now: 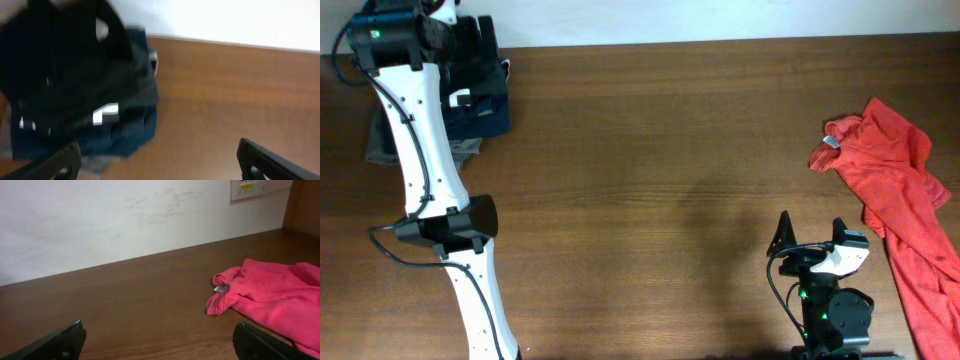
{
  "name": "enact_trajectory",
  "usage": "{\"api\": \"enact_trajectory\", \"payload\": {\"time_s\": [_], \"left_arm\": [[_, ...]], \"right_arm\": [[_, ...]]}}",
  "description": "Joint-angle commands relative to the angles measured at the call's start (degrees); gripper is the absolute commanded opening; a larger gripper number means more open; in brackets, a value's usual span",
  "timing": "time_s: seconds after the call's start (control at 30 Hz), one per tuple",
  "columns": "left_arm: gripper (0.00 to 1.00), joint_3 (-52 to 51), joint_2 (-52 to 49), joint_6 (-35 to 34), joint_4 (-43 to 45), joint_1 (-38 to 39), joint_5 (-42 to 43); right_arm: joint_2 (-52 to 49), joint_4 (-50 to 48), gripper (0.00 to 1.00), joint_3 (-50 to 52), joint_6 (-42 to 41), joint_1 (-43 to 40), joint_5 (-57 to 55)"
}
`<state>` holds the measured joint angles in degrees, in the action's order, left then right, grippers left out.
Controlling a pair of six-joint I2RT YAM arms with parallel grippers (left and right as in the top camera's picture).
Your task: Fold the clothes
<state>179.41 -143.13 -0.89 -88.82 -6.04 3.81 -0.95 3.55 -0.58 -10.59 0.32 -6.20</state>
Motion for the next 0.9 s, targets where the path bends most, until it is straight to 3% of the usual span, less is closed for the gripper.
{"api": "enact_trajectory", "payload": {"time_s": [0.0, 0.13, 0.17, 0.3, 0.43, 0.67, 0.87], "left_arm": [[0.99, -2.93, 2.08, 0.87, -2.93, 1.60, -1.27], [0.99, -21.75, 12.50, 1.75, 6.32, 4.81, -1.92], [0.99, -34.10, 18.73, 2.71, 15.39, 5.99, -1.92], [0.99, -64.39, 33.51, 3.08, 38.73, 7.69, -1.92], [0.99, -88.72, 46.07, 3.06, 54.73, 8.04, -1.92], [0.99, -117.92, 63.08, 3.06, 73.90, 8.02, -2.14], [0.99, -135.47, 74.07, 2.99, 85.83, 8.02, -2.05]], "right_arm": [[0.26, 0.55, 0.99, 0.26, -0.37, 0.44, -0.07], [0.26, 0.55, 0.99, 0.26, -0.39, 0.44, -0.07], [0.26, 0.55, 0.99, 0.26, -0.37, 0.44, -0.07], [0.26, 0.55, 0.99, 0.26, -0.37, 0.44, -0.07], [0.26, 0.55, 0.99, 0.26, -0.37, 0.44, -0.07], [0.26, 0.55, 0.99, 0.26, -0.37, 0.44, -0.07], [0.26, 0.55, 0.99, 0.26, -0.39, 0.44, -0.07]]}}
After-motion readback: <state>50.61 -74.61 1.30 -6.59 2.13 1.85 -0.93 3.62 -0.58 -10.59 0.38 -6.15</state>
